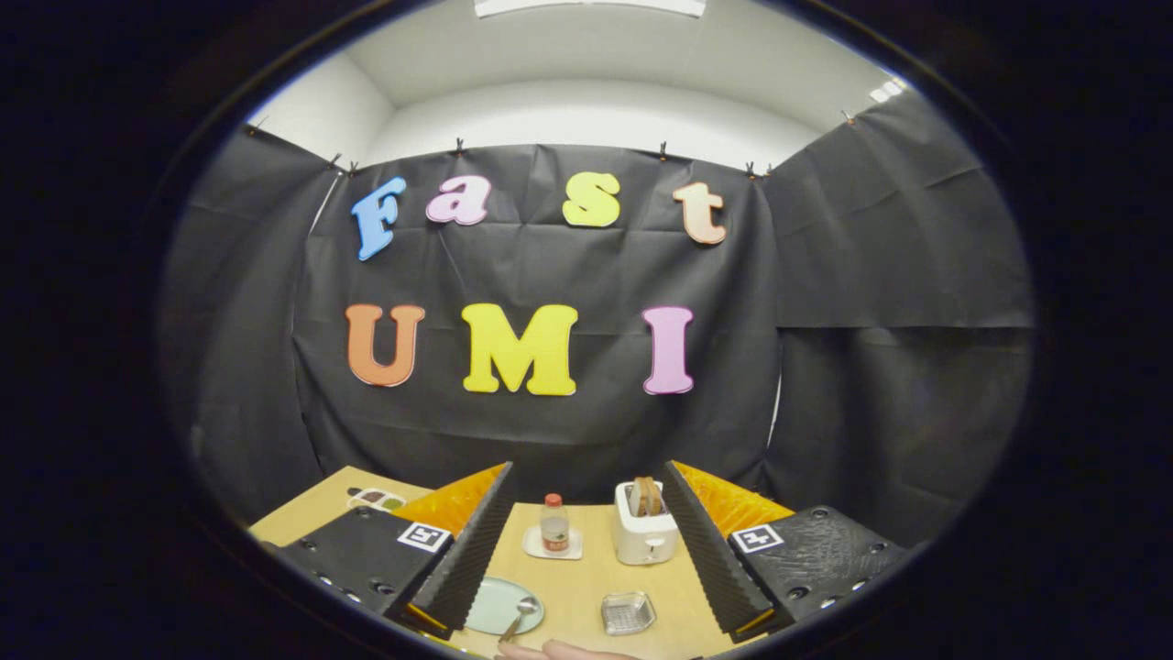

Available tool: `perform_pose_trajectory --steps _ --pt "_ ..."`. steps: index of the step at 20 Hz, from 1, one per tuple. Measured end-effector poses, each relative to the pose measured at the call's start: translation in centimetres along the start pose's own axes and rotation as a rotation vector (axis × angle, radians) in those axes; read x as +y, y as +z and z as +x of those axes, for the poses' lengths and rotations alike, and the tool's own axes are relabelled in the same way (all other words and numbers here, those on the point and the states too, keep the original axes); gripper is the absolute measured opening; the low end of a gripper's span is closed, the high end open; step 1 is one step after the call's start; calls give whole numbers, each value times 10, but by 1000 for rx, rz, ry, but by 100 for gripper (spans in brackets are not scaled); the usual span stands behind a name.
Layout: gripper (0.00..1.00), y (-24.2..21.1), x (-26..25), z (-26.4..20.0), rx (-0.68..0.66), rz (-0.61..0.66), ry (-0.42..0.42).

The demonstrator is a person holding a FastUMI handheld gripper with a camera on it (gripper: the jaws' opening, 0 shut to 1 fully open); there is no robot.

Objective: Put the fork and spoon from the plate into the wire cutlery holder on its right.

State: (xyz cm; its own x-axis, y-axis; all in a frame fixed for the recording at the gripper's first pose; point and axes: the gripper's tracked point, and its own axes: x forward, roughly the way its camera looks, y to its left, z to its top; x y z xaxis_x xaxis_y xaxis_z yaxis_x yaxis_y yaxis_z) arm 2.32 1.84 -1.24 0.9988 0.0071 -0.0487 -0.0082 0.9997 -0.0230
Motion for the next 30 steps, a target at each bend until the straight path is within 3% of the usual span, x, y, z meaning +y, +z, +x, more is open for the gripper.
perform_pose_trajectory --steps 6,15,22,28,30 --pt "95 -59 26 11 96 -10 31" --pt "96 -221 74 34 425 -22 59" --pt "96 -357 90 35 709 -27 31" --pt "91 -417 96 24 875 -38 36" --pt "79 -424 99 29 902 -21 50"
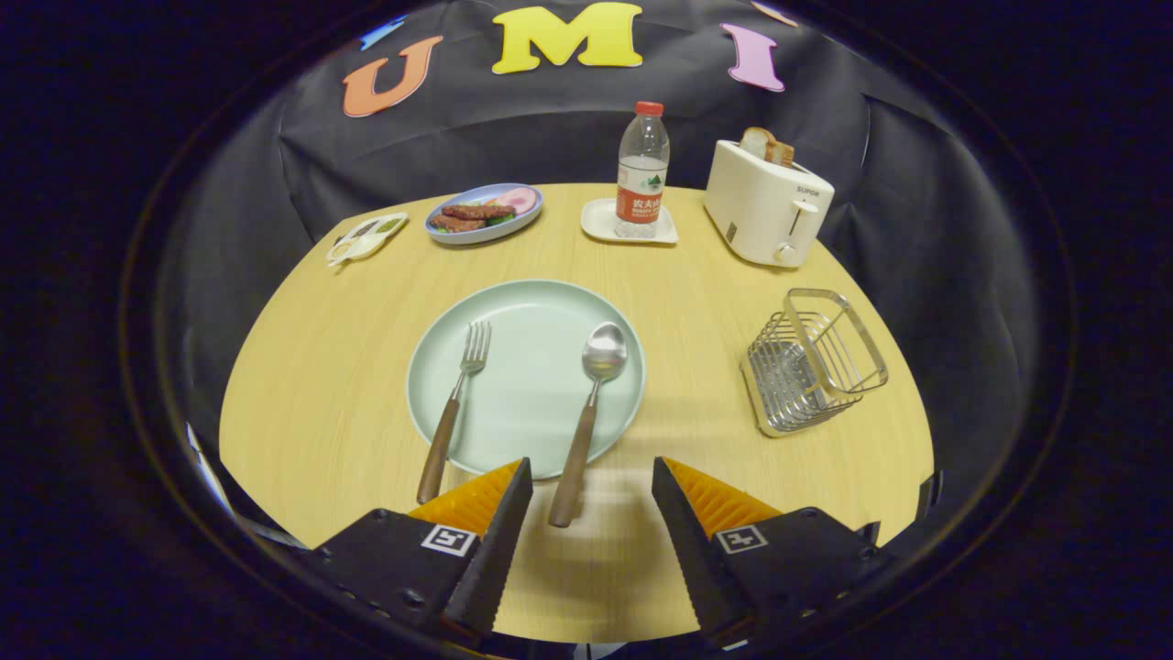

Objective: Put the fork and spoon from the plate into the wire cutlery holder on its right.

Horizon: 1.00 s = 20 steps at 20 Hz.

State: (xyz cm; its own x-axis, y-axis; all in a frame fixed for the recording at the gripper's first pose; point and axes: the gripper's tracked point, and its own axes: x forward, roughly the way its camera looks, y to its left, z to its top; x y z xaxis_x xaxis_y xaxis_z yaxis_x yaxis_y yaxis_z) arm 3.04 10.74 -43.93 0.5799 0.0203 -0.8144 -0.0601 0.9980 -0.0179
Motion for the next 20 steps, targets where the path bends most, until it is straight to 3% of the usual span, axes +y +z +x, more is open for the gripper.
perform_pose_trajectory --steps 5,9,12,13,15,17,19,20 --pt "73 -2 -4 21 108 66 -35" --pt "52 -1 1 20 148 94 -17" --pt "50 -7 3 16 190 105 -5" --pt "29 -10 6 22 199 117 7" --pt "27 -7 5 21 214 119 25" --pt "14 -11 2 19 232 105 25" --pt "14 -6 -5 18 230 87 32" --pt "5 -8 -3 15 233 71 43"
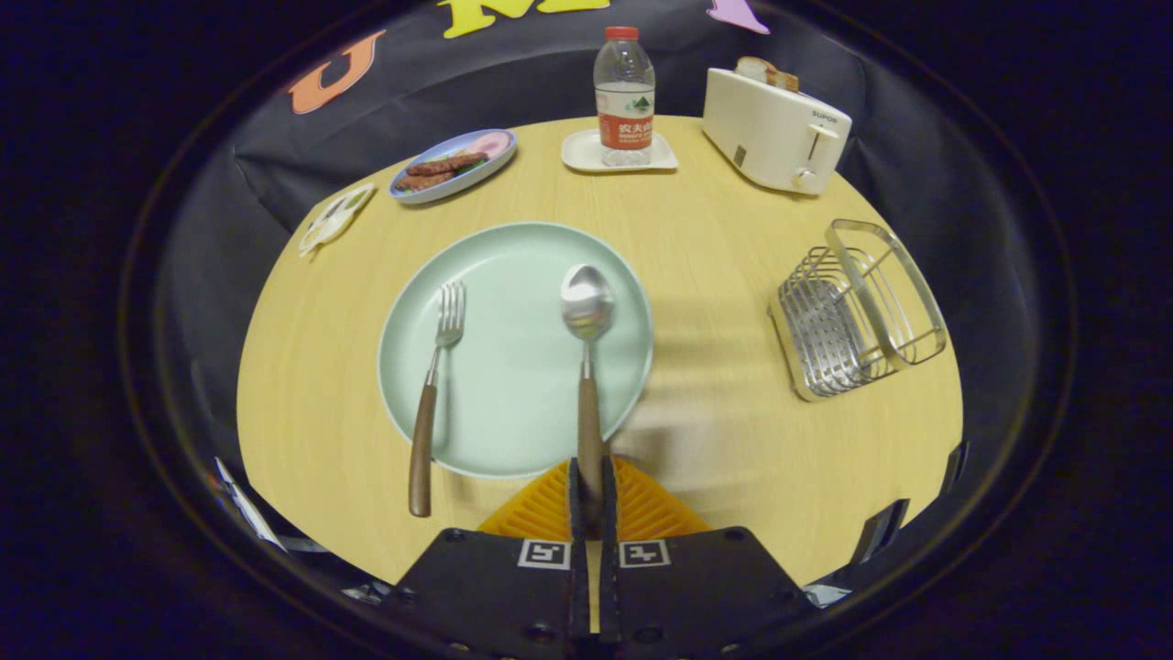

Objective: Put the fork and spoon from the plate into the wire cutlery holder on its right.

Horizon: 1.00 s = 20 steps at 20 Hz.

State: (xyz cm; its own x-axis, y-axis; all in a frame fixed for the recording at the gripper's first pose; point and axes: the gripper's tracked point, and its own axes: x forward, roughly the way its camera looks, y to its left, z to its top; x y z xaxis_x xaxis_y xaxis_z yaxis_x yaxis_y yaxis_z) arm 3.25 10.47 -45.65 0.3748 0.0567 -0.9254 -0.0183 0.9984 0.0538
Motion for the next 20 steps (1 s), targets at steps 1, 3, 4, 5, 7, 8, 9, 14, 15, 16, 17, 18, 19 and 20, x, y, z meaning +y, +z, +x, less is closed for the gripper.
perform_pose_trajectory --steps 1,3,4,5,7,8,9,14,15,16,17,18,19,20 --pt "4 2 1 -4 -5 -18 18" --pt "4 6 1 -12 -35 -68 43" --pt "4 7 0 -17 -48 -93 44" --pt "4 9 -1 -24 -54 -112 49" --pt "4 11 -2 -37 -66 -125 74" --pt "4 14 -3 -43 -77 -134 89" --pt "4 18 -4 -50 -92 -152 101" --pt "1 26 -24 -63 -129 -184 111" --pt "1 28 -27 -66 -133 -172 116" --pt "1 29 -29 -71 -133 -164 123" --pt "1 32 -33 -78 -139 -158 127" --pt "1 34 -39 -84 -147 -154 129" --pt "1 38 -45 -92 -154 -152 129" --pt "1 40 -52 -100 -161 -151 132"
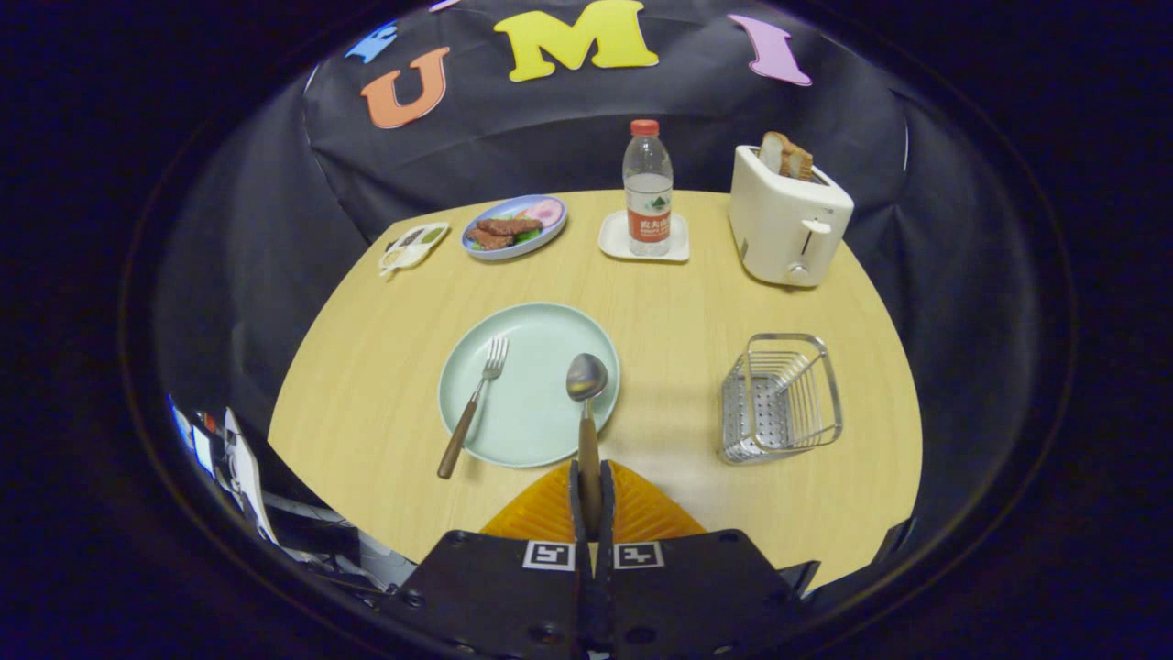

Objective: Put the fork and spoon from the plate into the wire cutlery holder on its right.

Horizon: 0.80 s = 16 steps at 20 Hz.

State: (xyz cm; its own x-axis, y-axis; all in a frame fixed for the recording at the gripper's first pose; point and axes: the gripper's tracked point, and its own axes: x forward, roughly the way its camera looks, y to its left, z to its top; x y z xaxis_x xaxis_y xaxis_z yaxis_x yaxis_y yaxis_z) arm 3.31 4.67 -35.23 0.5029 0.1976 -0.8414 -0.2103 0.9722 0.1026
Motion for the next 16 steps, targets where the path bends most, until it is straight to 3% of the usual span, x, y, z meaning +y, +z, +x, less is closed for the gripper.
perform_pose_trajectory --steps 9,16 --pt "1 16 -81 -65 -99 40 -24" --pt "1 -1 -120 -78 -27 129 -33"
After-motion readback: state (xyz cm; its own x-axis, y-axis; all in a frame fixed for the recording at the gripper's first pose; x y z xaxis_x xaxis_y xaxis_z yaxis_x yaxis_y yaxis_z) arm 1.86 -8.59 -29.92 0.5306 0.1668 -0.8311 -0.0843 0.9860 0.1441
